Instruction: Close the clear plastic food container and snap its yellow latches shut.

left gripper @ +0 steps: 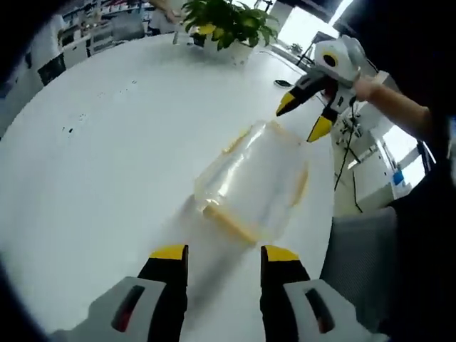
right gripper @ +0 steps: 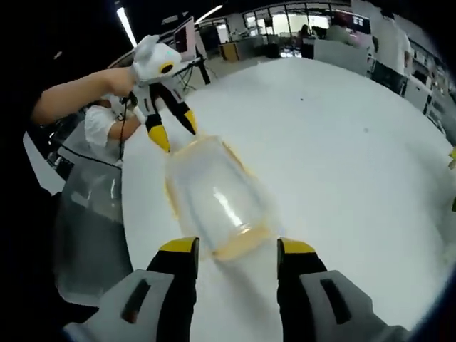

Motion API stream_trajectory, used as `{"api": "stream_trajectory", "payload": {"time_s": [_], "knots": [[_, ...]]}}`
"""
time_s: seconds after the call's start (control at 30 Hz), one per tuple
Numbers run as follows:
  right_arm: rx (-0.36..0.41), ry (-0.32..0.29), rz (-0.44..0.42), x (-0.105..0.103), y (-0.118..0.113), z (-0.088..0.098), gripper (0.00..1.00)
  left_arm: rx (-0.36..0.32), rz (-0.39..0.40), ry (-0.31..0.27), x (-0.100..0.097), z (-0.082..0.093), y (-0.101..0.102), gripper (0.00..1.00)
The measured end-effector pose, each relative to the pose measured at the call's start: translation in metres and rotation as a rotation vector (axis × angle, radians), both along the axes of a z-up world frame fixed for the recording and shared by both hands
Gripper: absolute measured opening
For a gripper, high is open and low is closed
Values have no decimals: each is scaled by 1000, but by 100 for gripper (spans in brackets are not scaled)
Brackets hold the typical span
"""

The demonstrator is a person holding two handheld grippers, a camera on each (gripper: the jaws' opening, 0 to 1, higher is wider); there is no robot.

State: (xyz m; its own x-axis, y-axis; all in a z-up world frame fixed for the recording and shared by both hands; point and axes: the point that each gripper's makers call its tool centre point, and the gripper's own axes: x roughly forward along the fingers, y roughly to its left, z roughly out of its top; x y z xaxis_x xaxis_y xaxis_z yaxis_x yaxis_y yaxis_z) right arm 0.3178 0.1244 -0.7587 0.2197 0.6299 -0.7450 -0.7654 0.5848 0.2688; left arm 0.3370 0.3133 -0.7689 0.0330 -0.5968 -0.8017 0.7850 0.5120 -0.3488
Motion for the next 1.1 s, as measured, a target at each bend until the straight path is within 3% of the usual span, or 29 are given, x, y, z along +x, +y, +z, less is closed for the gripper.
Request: {"api": "stream_trajectory", "payload": {"time_s": [0.17,0.3,0.33,0.4,0.77,0.83,0.9,0.93,1.1], "knots": [[25,4,-69,3,-1,-1,42,-150,146,64,1,13,-13,33],[54,7,-140,3,0,-4,41,-181,266,96,7,10,-12,33],[64,13,-156,3,0,-4,41,-189,262,96,6,9,-12,33],[72,22,-172,1,1,-7,41,-241,317,144,3,10,-19,33],[124,61,-253,-2,7,-10,34,-203,352,126,-4,-2,-20,25],[126,91,-257,-6,9,-13,26,-170,314,80,-5,-6,-20,22],[80,105,-229,-14,8,-21,20,-159,304,57,-6,-7,-22,20],[132,101,-304,-6,13,-17,22,-168,319,57,-6,-6,-24,19],[120,102,-296,-8,12,-18,22,-164,328,26,-6,-5,-23,18]]}}
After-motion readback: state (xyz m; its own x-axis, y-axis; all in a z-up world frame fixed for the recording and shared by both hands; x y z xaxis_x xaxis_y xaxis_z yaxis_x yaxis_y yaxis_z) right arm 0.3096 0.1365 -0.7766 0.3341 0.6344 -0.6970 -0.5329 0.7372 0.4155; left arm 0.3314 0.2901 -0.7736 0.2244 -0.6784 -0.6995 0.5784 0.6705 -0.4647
